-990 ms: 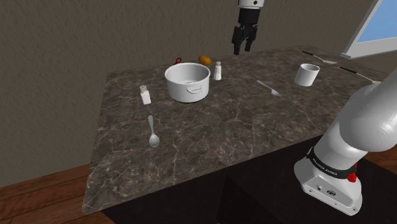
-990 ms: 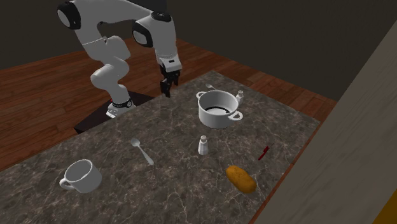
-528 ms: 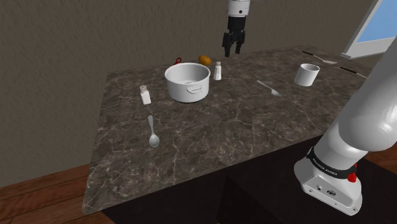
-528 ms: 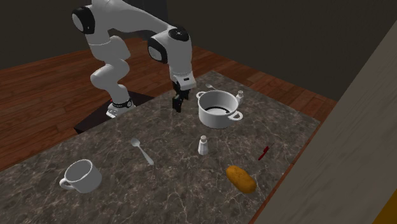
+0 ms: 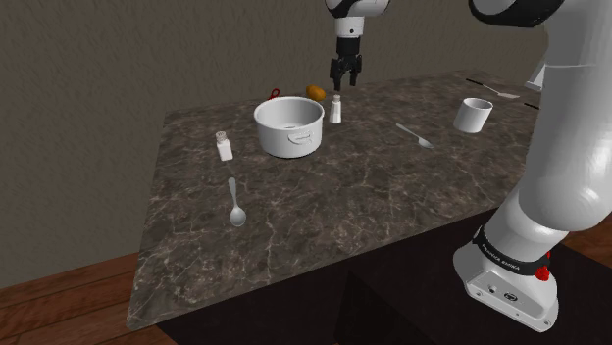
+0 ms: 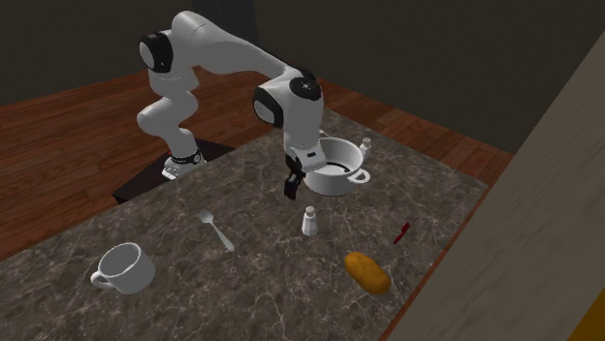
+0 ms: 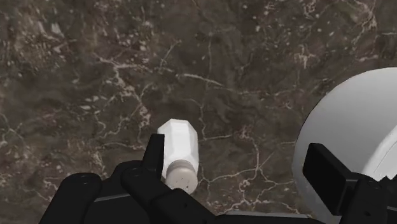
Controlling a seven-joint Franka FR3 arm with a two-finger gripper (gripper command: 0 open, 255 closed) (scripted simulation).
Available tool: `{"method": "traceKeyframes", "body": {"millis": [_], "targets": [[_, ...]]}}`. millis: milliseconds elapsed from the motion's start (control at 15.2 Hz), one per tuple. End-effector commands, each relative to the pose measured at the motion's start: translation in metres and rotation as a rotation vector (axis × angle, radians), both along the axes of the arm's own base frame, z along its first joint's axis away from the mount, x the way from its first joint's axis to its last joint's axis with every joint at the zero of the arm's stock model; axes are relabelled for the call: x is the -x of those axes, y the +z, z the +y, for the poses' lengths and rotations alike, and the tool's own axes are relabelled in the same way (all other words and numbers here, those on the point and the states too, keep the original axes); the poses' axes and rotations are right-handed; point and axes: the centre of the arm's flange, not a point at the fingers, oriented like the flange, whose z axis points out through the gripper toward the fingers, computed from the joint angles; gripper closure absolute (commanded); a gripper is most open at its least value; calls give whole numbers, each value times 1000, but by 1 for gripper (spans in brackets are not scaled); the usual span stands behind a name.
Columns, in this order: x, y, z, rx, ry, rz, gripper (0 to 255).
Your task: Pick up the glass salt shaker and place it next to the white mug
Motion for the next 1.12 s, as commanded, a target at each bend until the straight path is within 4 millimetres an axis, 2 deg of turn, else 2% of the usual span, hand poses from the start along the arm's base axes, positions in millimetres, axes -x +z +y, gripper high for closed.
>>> {"method": "traceKeyframes", "body": {"millis": [0, 198, 264, 726, 1056], "targets": [[-19, -13, -11, 3, 1, 8, 0], [-51, -31, -28, 7, 1, 20, 0], [-52, -32, -28, 8, 1, 20, 0], [-47, -71, -25, 8, 1, 20, 0], [-47, -71, -25, 8, 1, 20, 0]]}}
